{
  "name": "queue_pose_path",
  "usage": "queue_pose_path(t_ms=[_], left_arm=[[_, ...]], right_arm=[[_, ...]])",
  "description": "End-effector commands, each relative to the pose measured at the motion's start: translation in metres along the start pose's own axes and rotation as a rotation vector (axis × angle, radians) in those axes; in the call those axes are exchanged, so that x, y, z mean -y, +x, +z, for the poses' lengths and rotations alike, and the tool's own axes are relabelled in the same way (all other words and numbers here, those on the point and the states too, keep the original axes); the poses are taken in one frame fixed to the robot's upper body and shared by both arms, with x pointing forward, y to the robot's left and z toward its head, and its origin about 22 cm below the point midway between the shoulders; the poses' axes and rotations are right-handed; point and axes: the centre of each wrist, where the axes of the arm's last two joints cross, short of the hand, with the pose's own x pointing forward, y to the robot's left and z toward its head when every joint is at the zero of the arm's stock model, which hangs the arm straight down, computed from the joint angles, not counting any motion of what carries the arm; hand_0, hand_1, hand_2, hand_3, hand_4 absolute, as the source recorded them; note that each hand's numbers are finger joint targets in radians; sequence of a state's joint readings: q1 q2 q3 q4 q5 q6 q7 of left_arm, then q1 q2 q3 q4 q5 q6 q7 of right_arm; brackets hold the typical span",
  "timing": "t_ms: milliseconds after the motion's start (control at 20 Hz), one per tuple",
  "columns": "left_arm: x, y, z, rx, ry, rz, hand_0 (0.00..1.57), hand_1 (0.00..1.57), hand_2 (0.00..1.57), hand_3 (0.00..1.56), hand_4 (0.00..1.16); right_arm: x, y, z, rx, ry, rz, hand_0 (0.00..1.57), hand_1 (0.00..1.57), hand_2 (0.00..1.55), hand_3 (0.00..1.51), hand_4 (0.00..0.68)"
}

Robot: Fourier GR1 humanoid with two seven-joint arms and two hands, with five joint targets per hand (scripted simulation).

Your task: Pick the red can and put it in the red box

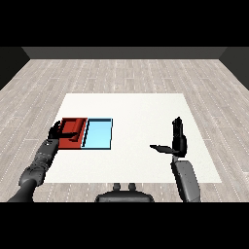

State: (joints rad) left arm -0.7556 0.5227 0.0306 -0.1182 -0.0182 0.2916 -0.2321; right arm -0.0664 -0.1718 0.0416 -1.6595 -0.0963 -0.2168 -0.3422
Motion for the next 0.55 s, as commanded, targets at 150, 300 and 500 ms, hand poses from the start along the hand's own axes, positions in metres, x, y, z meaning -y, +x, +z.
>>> queue_pose_path(t_ms=[150, 300, 500], left_arm=[[-0.001, 0.059, -0.008, 0.469, 0.138, 0.483, 0.0, 0.0, 0.0, 0.0, 0.0], [0.043, 0.087, 0.004, 0.646, 0.042, 0.707, 0.0, 0.0, 0.0, 0.0, 0.0], [0.084, 0.093, 0.029, 0.765, -0.113, 0.824, 0.0, 0.0, 0.0, 0.0, 0.0]], right_arm=[[0.003, -0.006, 0.005, -0.001, 0.006, -0.065, 0.0, 0.0, 0.0, 0.0, 0.0], [-0.005, -0.001, 0.008, -0.001, 0.069, -0.116, 0.0, 0.0, 0.0, 0.0, 0.0], [0.008, 0.008, 0.007, -0.014, 0.11, -0.19, 0.0, 0.0, 0.0, 0.0, 0.0]])
